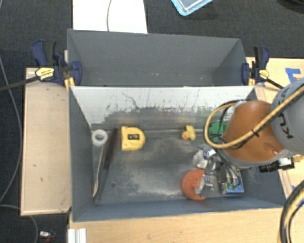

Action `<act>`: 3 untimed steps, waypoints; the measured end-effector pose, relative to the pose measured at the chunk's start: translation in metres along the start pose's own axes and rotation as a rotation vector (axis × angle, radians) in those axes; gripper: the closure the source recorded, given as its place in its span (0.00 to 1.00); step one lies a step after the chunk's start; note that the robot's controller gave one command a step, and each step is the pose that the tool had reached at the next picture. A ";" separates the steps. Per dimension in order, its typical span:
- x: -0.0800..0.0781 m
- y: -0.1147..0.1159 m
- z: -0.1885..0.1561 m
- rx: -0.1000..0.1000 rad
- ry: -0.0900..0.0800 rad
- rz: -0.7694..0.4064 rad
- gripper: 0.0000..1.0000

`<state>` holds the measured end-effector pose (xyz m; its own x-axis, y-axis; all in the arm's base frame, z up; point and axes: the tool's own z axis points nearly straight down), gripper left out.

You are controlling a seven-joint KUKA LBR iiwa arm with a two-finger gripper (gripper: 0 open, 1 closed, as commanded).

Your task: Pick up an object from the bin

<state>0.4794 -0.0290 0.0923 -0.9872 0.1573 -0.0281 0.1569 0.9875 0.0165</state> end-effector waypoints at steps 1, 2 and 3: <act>0.003 -0.001 0.010 0.000 0.002 -0.085 1.00; 0.003 -0.001 0.009 -0.001 0.002 -0.084 1.00; -0.001 0.012 -0.075 0.000 0.006 -0.081 1.00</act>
Offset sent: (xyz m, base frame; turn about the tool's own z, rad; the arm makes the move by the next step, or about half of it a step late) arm 0.0000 0.0000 0.0000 0.0000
